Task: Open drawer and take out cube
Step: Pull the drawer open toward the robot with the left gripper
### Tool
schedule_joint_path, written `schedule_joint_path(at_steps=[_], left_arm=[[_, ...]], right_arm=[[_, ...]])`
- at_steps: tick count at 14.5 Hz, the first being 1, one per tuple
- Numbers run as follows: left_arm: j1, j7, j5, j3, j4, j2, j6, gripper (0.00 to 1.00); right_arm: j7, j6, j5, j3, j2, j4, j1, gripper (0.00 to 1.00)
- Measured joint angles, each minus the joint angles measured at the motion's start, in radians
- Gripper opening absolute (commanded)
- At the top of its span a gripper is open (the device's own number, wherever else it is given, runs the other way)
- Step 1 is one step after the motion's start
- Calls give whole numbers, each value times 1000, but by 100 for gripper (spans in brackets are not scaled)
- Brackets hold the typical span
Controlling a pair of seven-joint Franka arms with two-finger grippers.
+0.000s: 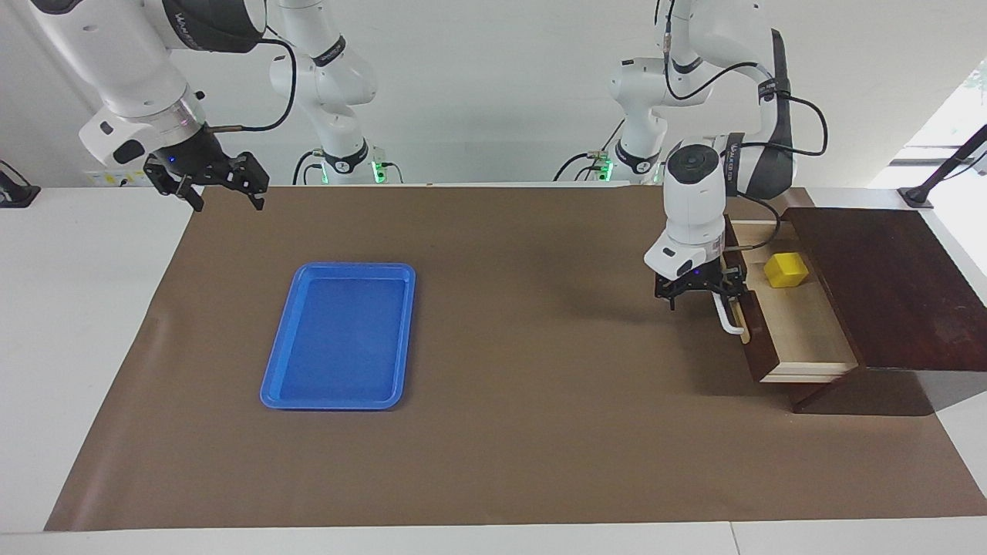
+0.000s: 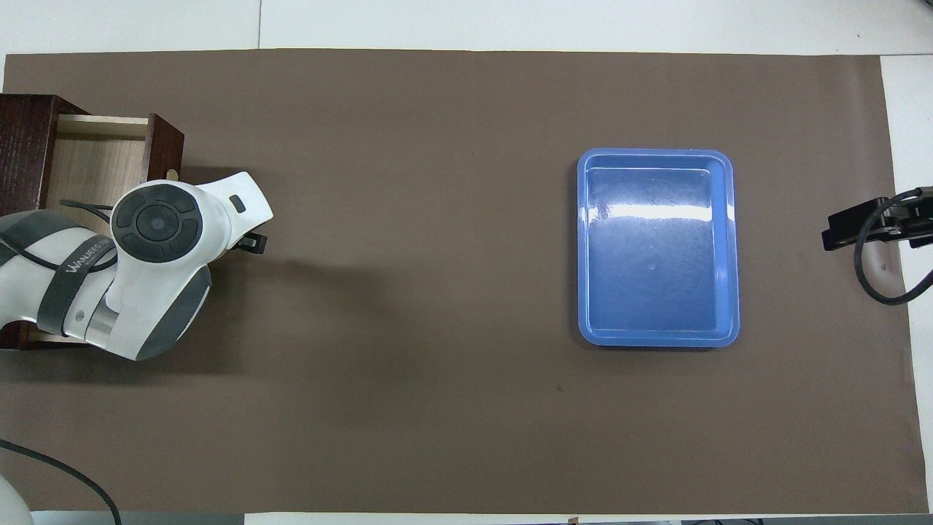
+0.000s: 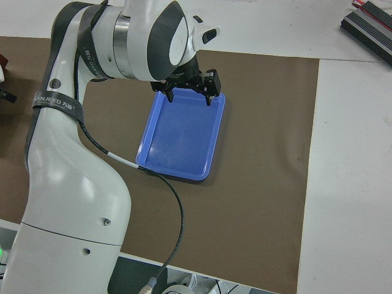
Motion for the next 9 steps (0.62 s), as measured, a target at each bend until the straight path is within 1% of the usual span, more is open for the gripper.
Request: schedule_joint_path(at_steps=[3, 7, 9], left_arm=[[-7, -6, -24, -5, 34, 3, -47, 100], [-33, -10, -89, -9, 136, 13, -159, 100], [-36, -16, -144, -8, 181, 13, -214, 100]], right_arm=[[0, 0, 0, 0, 0, 0, 0, 100], [-1, 0, 0, 7, 0, 0, 2, 100], [-1, 0, 0, 8, 0, 0, 2, 100]])
